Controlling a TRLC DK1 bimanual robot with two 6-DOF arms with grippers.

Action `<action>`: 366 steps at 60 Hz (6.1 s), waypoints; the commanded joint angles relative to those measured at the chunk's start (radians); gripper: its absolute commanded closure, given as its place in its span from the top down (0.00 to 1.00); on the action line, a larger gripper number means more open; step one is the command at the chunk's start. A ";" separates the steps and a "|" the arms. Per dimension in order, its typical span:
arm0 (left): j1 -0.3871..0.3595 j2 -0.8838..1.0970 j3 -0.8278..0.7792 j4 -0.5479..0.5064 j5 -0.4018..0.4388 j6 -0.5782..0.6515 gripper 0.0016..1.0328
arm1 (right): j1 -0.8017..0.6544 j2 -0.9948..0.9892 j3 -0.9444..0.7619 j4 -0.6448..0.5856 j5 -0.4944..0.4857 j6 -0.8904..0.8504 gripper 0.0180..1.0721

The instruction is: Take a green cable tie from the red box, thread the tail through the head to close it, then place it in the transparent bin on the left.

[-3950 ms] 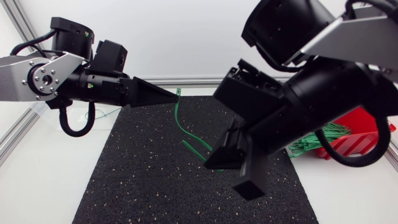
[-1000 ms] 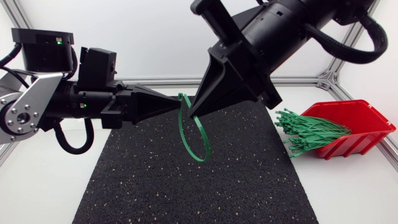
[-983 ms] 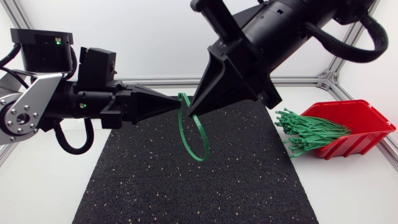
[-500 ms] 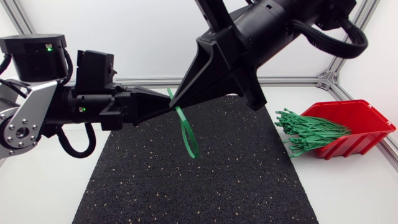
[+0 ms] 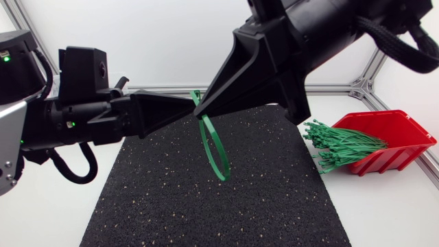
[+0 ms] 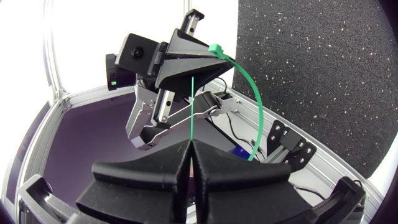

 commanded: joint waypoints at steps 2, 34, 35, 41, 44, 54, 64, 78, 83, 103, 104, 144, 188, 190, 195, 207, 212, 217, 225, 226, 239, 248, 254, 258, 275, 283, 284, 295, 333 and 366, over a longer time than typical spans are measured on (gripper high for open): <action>-0.036 -0.034 -0.027 0.006 -0.020 -0.042 0.03 | 0.017 -0.076 -0.076 0.059 -0.012 0.098 0.06; -0.110 -0.131 -0.067 0.001 -0.112 -0.043 0.03 | 0.051 -0.154 -0.156 0.087 -0.003 0.162 0.06; -0.110 -0.134 -0.068 0.001 -0.115 -0.043 0.03 | 0.051 -0.154 -0.156 0.088 -0.005 0.162 0.06; -0.110 -0.152 -0.070 0.001 -0.118 -0.043 0.03 | 0.057 -0.151 -0.147 0.091 -0.006 0.164 0.06; -0.110 -0.162 -0.072 0.001 -0.121 -0.043 0.03 | 0.057 -0.148 -0.138 0.090 -0.006 0.165 0.06; -0.110 -0.169 -0.073 0.005 -0.132 -0.042 0.03 | 0.071 -0.128 -0.109 0.090 -0.012 0.167 0.06; -0.108 -0.162 -0.084 0.011 -0.137 -0.040 0.03 | 0.080 -0.119 -0.089 0.093 -0.020 0.168 0.06; -0.105 -0.162 -0.082 0.024 -0.141 -0.060 0.03 | 0.085 -0.095 -0.063 0.090 -0.026 0.188 0.06; -0.090 -0.166 -0.085 0.046 -0.151 -0.077 0.03 | 0.091 -0.085 -0.050 0.088 -0.026 0.193 0.06; -0.033 -0.162 -0.095 0.093 -0.169 -0.154 0.03 | 0.112 -0.023 0.043 0.081 -0.029 0.230 0.06; -0.033 -0.162 -0.096 0.095 -0.169 -0.154 0.03 | 0.112 -0.021 0.046 0.079 -0.029 0.231 0.06; -0.027 -0.175 -0.096 0.118 -0.177 -0.165 0.03 | 0.049 0.013 0.079 0.100 -0.058 0.231 0.06; -0.013 -0.189 -0.101 0.118 -0.178 -0.158 0.03 | 0.011 0.033 0.025 0.191 -0.064 0.243 0.06; -0.012 -0.191 -0.101 0.118 -0.178 -0.158 0.03 | 0.011 0.030 0.020 0.194 -0.064 0.243 0.06; -0.007 -0.191 -0.101 0.118 -0.178 -0.158 0.03 | 0.011 0.020 0.011 0.203 -0.066 0.245 0.06; -0.001 -0.192 -0.099 0.118 -0.178 -0.158 0.03 | 0.013 0.016 0.002 0.212 -0.066 0.247 0.06; 0.004 -0.194 -0.098 0.118 -0.178 -0.158 0.03 | 0.014 0.011 -0.001 0.214 -0.066 0.247 0.06; 0.004 -0.192 -0.098 0.118 -0.178 -0.158 0.03 | 0.014 0.010 -0.003 0.217 -0.066 0.247 0.06; 0.005 -0.191 -0.093 0.118 -0.180 -0.158 0.03 | 0.016 0.004 -0.009 0.219 -0.066 0.247 0.06; 0.005 -0.191 -0.093 0.118 -0.180 -0.158 0.03 | 0.016 0.002 -0.007 0.222 -0.066 0.247 0.06; 0.002 -0.186 -0.093 0.118 -0.181 -0.158 0.03 | 0.017 0.000 -0.009 0.228 -0.064 0.251 0.06; 0.002 -0.181 -0.093 0.120 -0.181 -0.158 0.03 | 0.020 -0.003 -0.015 0.237 -0.064 0.253 0.06; -0.004 -0.174 -0.090 0.123 -0.183 -0.158 0.03 | 0.022 -0.003 -0.017 0.240 -0.063 0.253 0.06; -0.009 -0.169 -0.085 0.123 -0.184 -0.158 0.03 | 0.023 -0.004 -0.018 0.242 -0.064 0.253 0.06; -0.018 -0.157 -0.079 0.123 -0.184 -0.157 0.03 | 0.025 -0.003 -0.021 0.254 -0.061 0.254 0.06; -0.019 -0.154 -0.078 0.124 -0.184 -0.157 0.03 | 0.025 -0.001 -0.024 0.257 -0.061 0.254 0.06; -0.019 -0.154 -0.078 0.124 -0.184 -0.157 0.03 | 0.025 -0.001 -0.024 0.257 -0.060 0.254 0.06; -0.027 -0.146 -0.072 0.124 -0.184 -0.149 0.04 | 0.028 0.000 -0.033 0.269 -0.060 0.257 0.06; -0.061 -0.200 -0.078 0.123 -0.189 -0.109 0.03 | -0.033 0.020 -0.055 0.321 -0.072 0.274 0.06; -0.092 -0.223 -0.072 0.100 -0.175 -0.049 0.03 | -0.018 0.037 -0.075 0.335 -0.040 0.276 0.18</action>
